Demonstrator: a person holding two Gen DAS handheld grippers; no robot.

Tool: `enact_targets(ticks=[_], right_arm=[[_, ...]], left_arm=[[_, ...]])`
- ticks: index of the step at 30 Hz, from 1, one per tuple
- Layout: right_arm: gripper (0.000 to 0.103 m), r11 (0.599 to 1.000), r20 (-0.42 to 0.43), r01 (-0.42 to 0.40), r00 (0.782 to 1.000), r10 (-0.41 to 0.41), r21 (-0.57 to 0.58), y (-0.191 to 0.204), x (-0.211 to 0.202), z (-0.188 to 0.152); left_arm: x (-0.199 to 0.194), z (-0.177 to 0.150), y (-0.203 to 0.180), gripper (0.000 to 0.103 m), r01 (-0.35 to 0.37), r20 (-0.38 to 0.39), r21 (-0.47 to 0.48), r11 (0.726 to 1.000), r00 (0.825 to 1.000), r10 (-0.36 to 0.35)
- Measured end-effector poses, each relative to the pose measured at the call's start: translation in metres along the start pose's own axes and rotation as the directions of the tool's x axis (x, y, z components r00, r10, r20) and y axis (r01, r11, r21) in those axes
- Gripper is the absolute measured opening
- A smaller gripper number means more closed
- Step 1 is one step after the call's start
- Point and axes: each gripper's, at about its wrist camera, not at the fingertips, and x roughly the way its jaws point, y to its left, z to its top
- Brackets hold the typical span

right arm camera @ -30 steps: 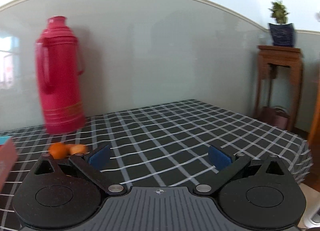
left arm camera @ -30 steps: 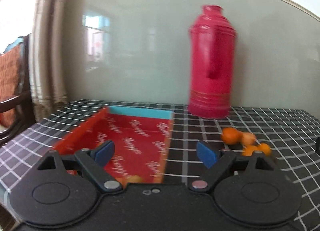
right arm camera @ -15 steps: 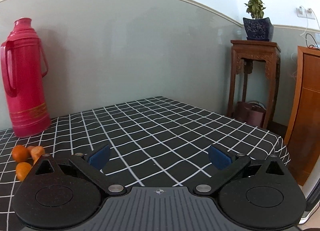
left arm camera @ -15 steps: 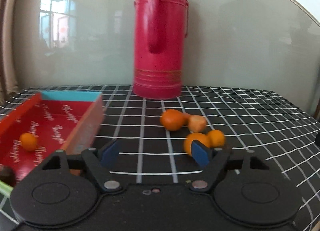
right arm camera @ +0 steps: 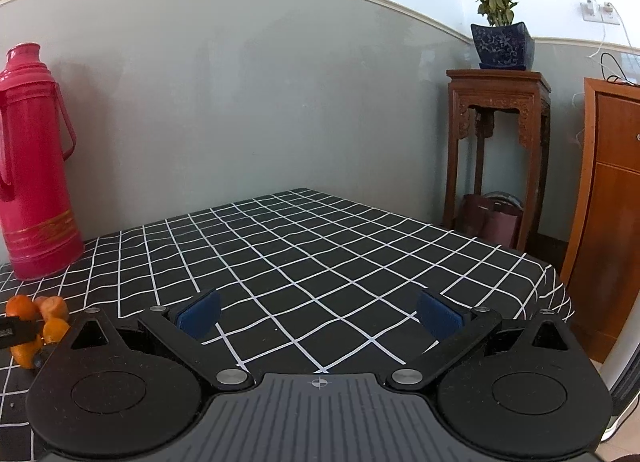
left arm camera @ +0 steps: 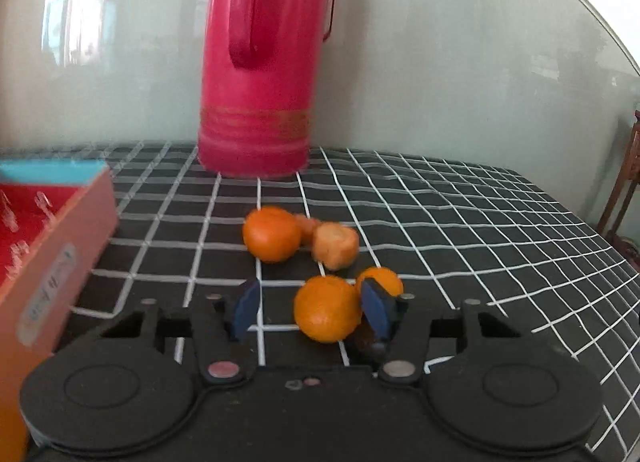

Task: Organize fruits
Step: 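Reach the left gripper to another orange and close on it, then carry the orange with the left gripper into the box, open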

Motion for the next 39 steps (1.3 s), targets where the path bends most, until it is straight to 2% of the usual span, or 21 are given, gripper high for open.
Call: enact_targets(ticks=[3, 6, 13, 21, 29, 32, 36, 39], right_arm=[[0.103, 1.000, -0.001, -0.003, 1.000, 0.003, 0.000, 0.001, 0.002, 0.000], [0.103, 1.000, -0.001, -0.010, 1.000, 0.010, 0.006, 0.001, 0.002, 0.001], [0.103, 1.000, 0.005, -0.016, 1.000, 0.016, -0.004, 0.002, 0.001, 0.000], [0.103, 0.999, 0.013, -0.033, 0.999, 0.033, -0.005, 0.006, -0.003, 0.000], [0.103, 0.996, 0.008, -0.082, 0.997, 0.082, -0.035, 0.022, -0.007, -0.003], [0.103, 0.993, 0.006, -0.110, 0.994, 0.110, -0.045, 0.032, -0.009, -0.005], [0.103, 0.987, -0.005, -0.151, 0.989, 0.151, -0.062, 0.048, -0.011, -0.008], [0.103, 0.979, -0.023, -0.192, 0.981, 0.191, -0.070, 0.063, -0.012, -0.011]], left_arm=[[0.002, -0.002, 0.000, 0.041, 0.017, -0.010, -0.018, 1.000, 1.000, -0.018], [-0.001, -0.003, -0.001, 0.028, 0.038, 0.000, -0.007, 0.999, 0.999, -0.038], [-0.003, -0.002, -0.002, 0.027, 0.036, 0.000, -0.011, 0.999, 0.999, -0.036], [-0.016, -0.002, -0.009, 0.026, -0.006, 0.039, 0.042, 0.999, 0.999, 0.005], [-0.042, 0.003, 0.010, 0.026, -0.082, 0.094, 0.040, 0.996, 0.992, 0.078], [-0.057, 0.005, 0.022, 0.026, -0.131, 0.136, 0.030, 0.991, 0.983, 0.126], [-0.078, 0.007, 0.045, 0.026, -0.238, 0.200, 0.016, 0.971, 0.952, 0.230], [-0.089, 0.008, 0.072, 0.026, -0.317, 0.195, -0.032, 0.948, 0.928, 0.317]])
